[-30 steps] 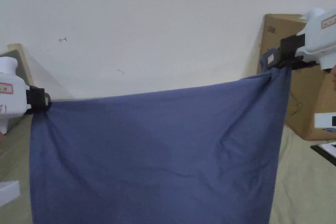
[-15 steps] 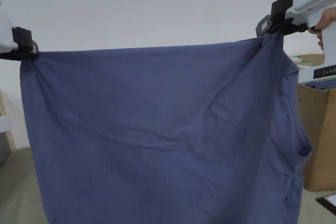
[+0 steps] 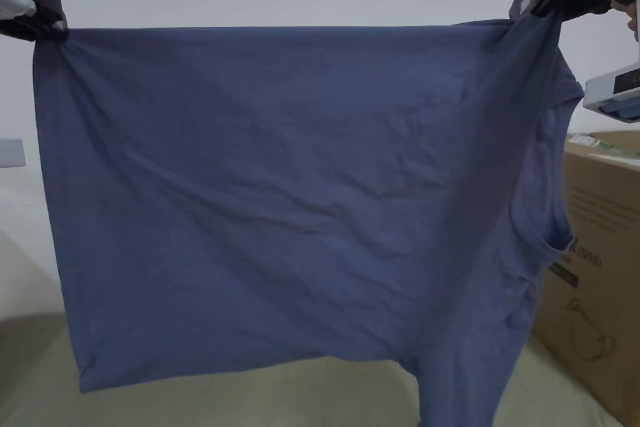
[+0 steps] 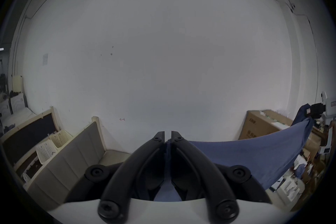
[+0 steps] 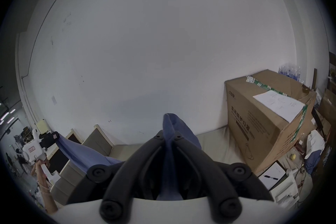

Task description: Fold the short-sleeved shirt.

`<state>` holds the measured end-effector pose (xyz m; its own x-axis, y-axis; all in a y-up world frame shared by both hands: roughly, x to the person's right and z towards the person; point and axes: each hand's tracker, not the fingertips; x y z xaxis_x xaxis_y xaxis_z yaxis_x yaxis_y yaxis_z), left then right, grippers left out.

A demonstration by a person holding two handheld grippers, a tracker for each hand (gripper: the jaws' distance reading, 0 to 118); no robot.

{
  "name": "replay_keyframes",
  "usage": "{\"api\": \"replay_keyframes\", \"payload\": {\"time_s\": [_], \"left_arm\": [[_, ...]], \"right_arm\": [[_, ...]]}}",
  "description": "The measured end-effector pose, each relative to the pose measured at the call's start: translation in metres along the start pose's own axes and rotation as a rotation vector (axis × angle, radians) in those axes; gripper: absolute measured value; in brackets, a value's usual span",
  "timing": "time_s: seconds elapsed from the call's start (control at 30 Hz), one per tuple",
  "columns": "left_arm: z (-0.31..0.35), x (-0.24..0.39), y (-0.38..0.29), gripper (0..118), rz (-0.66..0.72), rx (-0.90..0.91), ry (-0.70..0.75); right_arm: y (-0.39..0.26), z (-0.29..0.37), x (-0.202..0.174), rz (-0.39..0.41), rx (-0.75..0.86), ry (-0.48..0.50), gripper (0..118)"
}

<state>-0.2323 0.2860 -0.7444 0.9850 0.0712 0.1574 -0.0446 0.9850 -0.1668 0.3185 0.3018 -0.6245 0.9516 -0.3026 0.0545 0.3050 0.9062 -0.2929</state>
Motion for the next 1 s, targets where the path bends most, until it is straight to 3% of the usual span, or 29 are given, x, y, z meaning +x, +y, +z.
{"api": "replay_keyframes", "payload": {"time_s": [0.13,0.27,0.43,0.5,0.67,0.83,1.0], "left_arm": [[-0.035,-0.006,-0.041,3,-0.018,-0.042,0.015],[-0.074,-0.021,-0.106,3,-0.007,-0.155,0.027],[-0.123,-0.035,-0.215,3,-0.008,-0.311,0.063],[-0.106,-0.016,-0.28,3,-0.003,-0.397,0.063],[-0.136,-0.029,-0.396,3,0.067,-0.589,0.088],[-0.114,-0.037,-0.468,3,0.09,-0.678,0.064],[-0.041,-0.052,-0.481,3,0.137,-0.662,0.048]], "right_arm": [[-0.039,-0.049,0.011,0.03,-0.084,-0.01,2],[-0.092,-0.106,0.033,-0.015,-0.186,-0.018,2],[-0.183,-0.179,0.063,-0.039,-0.352,-0.052,2],[-0.219,-0.215,0.086,-0.072,-0.429,-0.069,2],[-0.323,-0.269,0.129,-0.125,-0.617,-0.154,2],[-0.39,-0.255,0.154,-0.163,-0.697,-0.158,2],[-0.409,-0.176,0.163,-0.199,-0.642,-0.071,2]]}}
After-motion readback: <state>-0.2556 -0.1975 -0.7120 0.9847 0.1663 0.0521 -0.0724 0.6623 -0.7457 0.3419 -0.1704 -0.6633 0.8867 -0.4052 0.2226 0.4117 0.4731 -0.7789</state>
